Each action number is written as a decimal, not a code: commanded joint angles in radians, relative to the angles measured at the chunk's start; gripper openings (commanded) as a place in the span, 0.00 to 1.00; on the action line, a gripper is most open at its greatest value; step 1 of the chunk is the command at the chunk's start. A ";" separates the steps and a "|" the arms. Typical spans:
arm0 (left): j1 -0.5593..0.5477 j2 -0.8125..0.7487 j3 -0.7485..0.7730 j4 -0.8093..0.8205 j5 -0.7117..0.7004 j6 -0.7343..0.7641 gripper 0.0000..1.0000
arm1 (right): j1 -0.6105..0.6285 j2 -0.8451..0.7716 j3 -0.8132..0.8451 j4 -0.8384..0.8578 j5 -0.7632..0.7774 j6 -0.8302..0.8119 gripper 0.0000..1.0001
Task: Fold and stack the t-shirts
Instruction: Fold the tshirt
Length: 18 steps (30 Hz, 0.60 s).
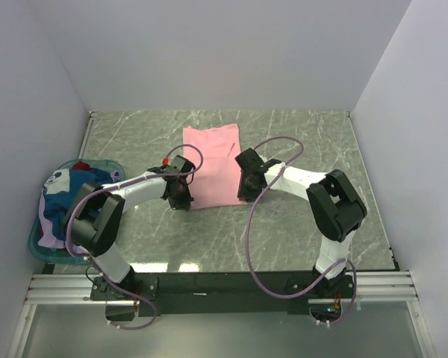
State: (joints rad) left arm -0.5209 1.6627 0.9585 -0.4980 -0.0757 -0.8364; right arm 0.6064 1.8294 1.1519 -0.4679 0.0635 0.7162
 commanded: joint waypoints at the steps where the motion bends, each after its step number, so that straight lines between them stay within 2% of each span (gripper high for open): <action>1: -0.011 -0.012 -0.027 -0.059 0.022 -0.013 0.01 | 0.004 -0.015 0.008 -0.034 0.071 0.009 0.37; 9: -0.011 -0.007 -0.023 -0.070 0.022 -0.012 0.01 | 0.006 -0.028 0.026 -0.089 0.117 -0.015 0.38; 18: -0.011 -0.007 -0.021 -0.076 0.020 -0.012 0.01 | 0.006 -0.016 0.048 -0.115 0.081 -0.034 0.42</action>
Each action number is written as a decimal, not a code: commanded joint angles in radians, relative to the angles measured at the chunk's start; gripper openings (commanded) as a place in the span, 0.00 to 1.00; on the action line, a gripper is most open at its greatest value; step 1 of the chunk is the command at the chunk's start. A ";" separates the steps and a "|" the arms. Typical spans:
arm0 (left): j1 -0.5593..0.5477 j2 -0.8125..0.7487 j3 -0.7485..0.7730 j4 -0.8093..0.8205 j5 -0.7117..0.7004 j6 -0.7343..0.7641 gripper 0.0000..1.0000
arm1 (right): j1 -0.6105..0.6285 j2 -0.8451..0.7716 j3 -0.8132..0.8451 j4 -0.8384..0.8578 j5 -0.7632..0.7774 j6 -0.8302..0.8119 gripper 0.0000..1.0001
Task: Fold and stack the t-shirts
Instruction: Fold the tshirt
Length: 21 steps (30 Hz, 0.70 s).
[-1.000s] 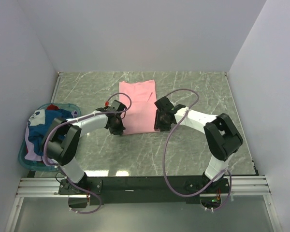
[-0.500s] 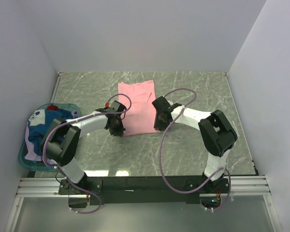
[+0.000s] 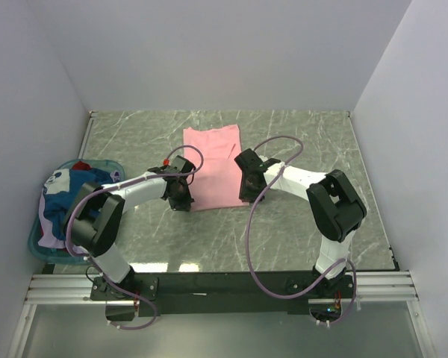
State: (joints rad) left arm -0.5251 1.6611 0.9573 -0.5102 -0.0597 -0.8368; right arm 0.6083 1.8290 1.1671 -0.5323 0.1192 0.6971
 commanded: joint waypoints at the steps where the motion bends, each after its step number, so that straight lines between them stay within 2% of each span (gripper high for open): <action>1: -0.007 -0.007 -0.022 -0.065 0.004 -0.012 0.01 | 0.004 -0.017 0.029 -0.049 0.020 -0.016 0.43; 10: -0.007 -0.007 -0.014 -0.074 0.009 -0.012 0.01 | 0.004 0.064 0.042 -0.083 -0.042 -0.022 0.44; 15: -0.007 -0.009 -0.012 -0.077 0.017 -0.012 0.01 | 0.004 0.111 0.045 -0.123 -0.076 -0.027 0.33; 18: -0.007 -0.006 -0.009 -0.080 0.021 -0.012 0.01 | 0.005 0.119 0.040 -0.129 -0.093 -0.031 0.21; 19: -0.007 -0.007 -0.009 -0.085 0.021 -0.013 0.01 | 0.004 0.102 0.026 -0.123 -0.089 -0.030 0.13; 21: -0.007 -0.018 -0.005 -0.099 0.020 -0.013 0.01 | 0.004 0.079 0.014 -0.115 -0.081 -0.028 0.05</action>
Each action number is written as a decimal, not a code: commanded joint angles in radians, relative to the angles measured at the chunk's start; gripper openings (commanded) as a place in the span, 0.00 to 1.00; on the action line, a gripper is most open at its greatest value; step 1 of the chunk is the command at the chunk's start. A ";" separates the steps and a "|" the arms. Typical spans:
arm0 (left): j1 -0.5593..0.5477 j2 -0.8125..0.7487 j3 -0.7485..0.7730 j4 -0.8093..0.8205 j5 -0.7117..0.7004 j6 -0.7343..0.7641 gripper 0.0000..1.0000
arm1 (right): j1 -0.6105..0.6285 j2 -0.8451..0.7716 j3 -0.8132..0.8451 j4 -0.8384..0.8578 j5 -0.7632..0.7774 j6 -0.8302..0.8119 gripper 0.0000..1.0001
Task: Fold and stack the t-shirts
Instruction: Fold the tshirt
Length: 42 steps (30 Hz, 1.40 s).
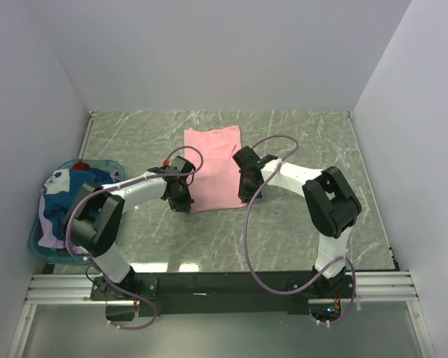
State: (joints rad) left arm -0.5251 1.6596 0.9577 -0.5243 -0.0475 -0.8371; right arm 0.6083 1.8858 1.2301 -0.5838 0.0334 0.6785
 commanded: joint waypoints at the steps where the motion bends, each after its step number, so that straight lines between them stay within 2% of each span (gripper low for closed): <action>1: -0.009 -0.026 -0.002 -0.100 0.005 -0.014 0.01 | 0.004 0.016 -0.050 -0.070 0.008 -0.014 0.00; 7: -0.048 -0.152 -0.039 -0.184 0.038 -0.019 0.01 | 0.018 -0.065 -0.098 -0.148 -0.030 -0.063 0.00; 11: -0.113 -0.288 -0.128 -0.260 0.055 -0.054 0.01 | 0.074 -0.209 -0.175 -0.220 -0.078 -0.088 0.00; 18: -0.263 -0.601 -0.264 -0.385 0.169 -0.215 0.01 | 0.180 -0.444 -0.342 -0.321 -0.177 -0.053 0.00; 21: -0.268 -0.671 -0.269 -0.391 0.218 -0.237 0.01 | 0.183 -0.520 -0.345 -0.355 -0.201 -0.051 0.00; 32: -0.199 -0.551 -0.027 -0.411 0.129 -0.165 0.01 | 0.124 -0.439 -0.018 -0.516 -0.136 -0.164 0.00; 42: 0.003 -0.460 0.133 -0.405 0.127 -0.028 0.01 | -0.001 -0.323 0.193 -0.568 -0.181 -0.258 0.00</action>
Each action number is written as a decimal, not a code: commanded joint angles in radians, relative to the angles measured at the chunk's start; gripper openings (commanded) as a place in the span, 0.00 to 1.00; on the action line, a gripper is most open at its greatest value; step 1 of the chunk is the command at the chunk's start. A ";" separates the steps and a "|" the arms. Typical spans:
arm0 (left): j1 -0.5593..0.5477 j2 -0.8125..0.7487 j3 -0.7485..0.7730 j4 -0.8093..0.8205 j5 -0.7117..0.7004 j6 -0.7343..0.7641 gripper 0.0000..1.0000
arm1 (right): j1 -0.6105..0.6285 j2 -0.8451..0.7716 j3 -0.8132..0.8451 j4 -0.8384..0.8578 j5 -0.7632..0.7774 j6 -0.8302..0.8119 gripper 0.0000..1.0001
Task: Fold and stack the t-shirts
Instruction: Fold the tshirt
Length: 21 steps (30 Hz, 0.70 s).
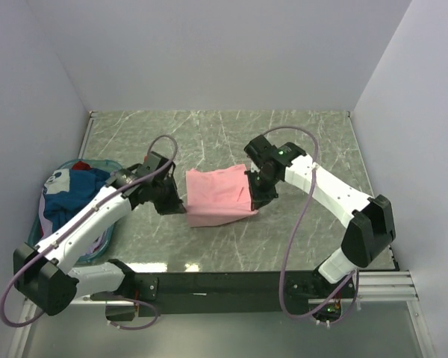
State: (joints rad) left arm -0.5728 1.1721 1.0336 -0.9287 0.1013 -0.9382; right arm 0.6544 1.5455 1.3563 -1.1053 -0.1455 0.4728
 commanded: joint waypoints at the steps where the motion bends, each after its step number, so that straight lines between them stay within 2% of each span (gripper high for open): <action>1: 0.063 0.038 0.074 0.001 -0.015 0.084 0.01 | -0.059 0.033 0.078 -0.048 -0.017 -0.063 0.00; 8: 0.160 0.185 0.144 0.053 0.024 0.162 0.01 | -0.127 0.154 0.207 -0.051 -0.054 -0.109 0.00; 21: 0.238 0.442 0.299 0.168 0.014 0.225 0.01 | -0.229 0.458 0.518 -0.042 -0.089 -0.138 0.00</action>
State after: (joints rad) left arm -0.3481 1.5867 1.2846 -0.8135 0.1352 -0.7528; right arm 0.4583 1.9640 1.7954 -1.1362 -0.2329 0.3637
